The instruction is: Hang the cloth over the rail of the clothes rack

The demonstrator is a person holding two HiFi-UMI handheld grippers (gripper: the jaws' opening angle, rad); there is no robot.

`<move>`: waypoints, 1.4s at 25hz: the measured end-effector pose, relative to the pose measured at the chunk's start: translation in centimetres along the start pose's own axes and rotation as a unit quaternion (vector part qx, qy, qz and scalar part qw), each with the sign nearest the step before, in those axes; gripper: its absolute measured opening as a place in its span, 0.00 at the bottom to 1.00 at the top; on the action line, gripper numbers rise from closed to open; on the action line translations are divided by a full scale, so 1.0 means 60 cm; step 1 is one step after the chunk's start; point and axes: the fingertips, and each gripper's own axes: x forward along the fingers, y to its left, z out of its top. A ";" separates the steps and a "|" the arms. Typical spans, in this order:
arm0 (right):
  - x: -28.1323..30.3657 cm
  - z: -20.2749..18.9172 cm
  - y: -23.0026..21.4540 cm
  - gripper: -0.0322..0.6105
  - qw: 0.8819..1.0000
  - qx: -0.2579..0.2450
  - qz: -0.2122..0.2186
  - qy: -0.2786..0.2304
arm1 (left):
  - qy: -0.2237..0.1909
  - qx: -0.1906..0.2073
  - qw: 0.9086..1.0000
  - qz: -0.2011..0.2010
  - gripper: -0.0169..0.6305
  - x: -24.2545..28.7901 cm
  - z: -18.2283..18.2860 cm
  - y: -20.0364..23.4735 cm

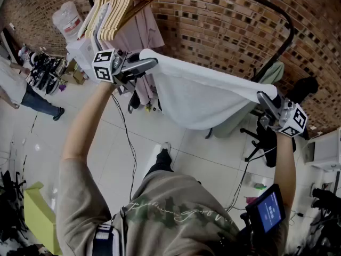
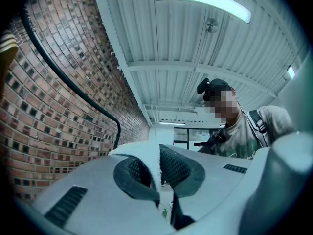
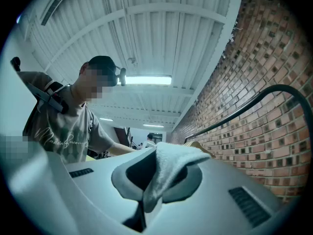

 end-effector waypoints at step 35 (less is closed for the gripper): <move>0.081 0.138 -0.321 0.07 1.000 0.012 -0.004 -0.019 | 0.049 0.026 0.998 -0.003 0.05 0.023 0.215 0.281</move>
